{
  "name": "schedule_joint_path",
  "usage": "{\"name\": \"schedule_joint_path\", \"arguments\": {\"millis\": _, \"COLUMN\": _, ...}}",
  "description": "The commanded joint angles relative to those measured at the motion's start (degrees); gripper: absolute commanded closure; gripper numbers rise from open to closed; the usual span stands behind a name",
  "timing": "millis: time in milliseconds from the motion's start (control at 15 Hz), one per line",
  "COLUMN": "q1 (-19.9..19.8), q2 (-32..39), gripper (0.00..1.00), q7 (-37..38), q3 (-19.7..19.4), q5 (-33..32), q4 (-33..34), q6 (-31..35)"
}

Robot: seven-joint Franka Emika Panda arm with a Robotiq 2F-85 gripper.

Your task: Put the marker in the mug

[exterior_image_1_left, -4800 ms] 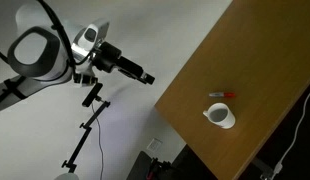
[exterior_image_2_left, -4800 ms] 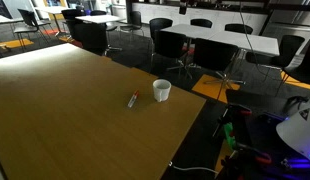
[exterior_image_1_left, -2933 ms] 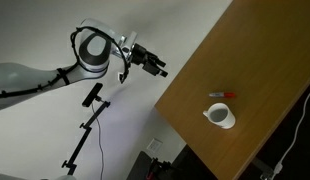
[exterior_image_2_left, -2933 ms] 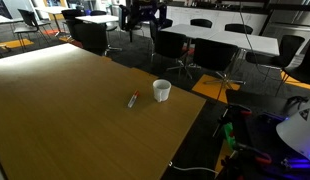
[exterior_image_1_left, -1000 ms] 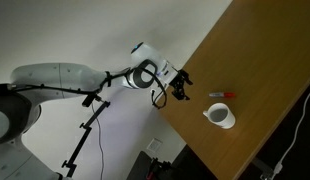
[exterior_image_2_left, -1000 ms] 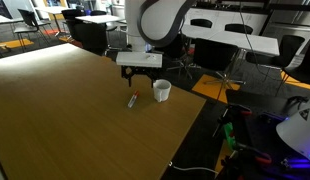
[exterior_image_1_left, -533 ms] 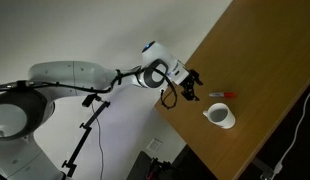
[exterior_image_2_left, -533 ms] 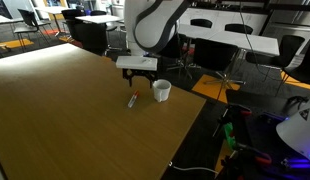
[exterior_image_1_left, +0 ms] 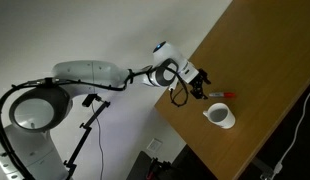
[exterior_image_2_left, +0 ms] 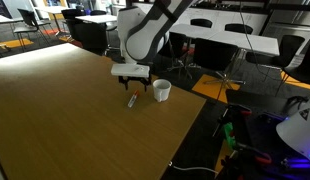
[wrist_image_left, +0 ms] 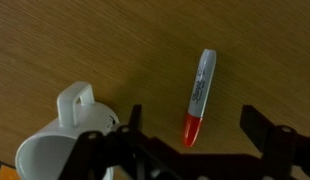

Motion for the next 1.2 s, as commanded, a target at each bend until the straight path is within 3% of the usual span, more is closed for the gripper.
{"name": "schedule_joint_path", "arguments": {"millis": 0, "q1": 1.2, "q2": 4.0, "gripper": 0.00, "q7": 1.9, "q3": -1.4, "q5": 1.2, "q4": 4.6, "q6": 0.4}}
{"name": "schedule_joint_path", "arguments": {"millis": 1133, "q1": 0.9, "q2": 16.0, "gripper": 0.00, "q7": 5.7, "q3": -2.0, "q5": 3.0, "q4": 17.4, "q6": 0.8}}
